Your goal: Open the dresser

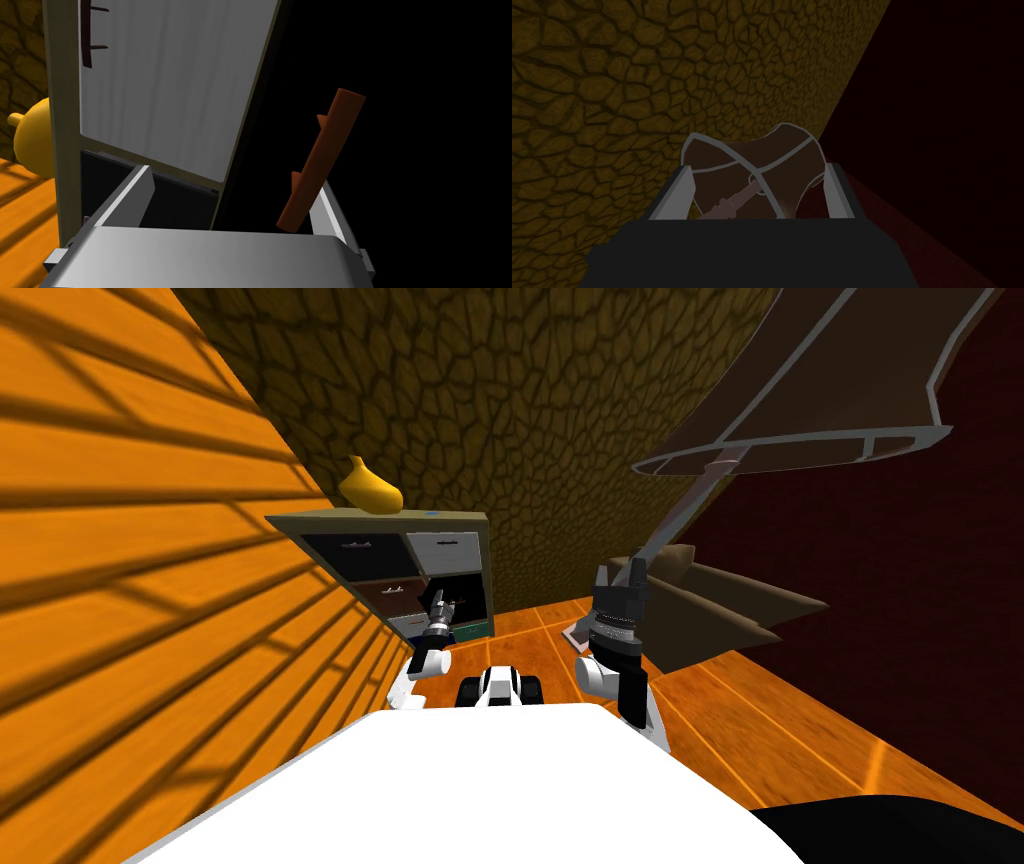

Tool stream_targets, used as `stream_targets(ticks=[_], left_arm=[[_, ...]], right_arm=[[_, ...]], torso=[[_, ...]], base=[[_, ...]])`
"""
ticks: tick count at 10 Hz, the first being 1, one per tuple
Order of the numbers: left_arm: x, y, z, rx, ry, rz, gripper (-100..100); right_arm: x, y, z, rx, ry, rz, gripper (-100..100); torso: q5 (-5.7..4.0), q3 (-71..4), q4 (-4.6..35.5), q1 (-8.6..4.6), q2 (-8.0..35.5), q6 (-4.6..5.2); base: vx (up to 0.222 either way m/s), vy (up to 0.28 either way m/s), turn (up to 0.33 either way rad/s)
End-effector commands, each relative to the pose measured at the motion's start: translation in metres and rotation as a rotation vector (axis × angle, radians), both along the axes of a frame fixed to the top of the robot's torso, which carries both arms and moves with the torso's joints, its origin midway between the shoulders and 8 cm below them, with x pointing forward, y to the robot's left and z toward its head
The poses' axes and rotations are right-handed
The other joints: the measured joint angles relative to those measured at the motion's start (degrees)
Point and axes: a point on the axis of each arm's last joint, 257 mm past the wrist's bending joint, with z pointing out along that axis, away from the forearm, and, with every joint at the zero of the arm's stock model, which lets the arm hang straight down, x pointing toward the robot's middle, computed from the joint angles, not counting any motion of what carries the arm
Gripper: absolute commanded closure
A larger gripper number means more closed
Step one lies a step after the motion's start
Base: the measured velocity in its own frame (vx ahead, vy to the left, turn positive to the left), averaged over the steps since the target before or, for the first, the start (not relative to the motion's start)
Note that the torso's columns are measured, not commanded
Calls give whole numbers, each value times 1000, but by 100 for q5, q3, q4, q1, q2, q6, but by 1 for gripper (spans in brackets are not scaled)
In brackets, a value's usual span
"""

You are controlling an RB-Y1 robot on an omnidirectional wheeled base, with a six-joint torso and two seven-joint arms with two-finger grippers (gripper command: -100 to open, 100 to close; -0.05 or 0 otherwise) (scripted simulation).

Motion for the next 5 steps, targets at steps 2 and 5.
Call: stream_targets(ticks=[2,5], left_arm=[[0,0,-2,0,5,0,0],[-1,0,-3,0,7,0,0]], right_arm=[[0,0,0,0,0,0,0],[0,0,0,0,0,0,0]], torso=[[3,-5,-7,3,-8,2],[6,-6,-11,4,-11,3]], base=[[0,0,0],[0,0,0]])
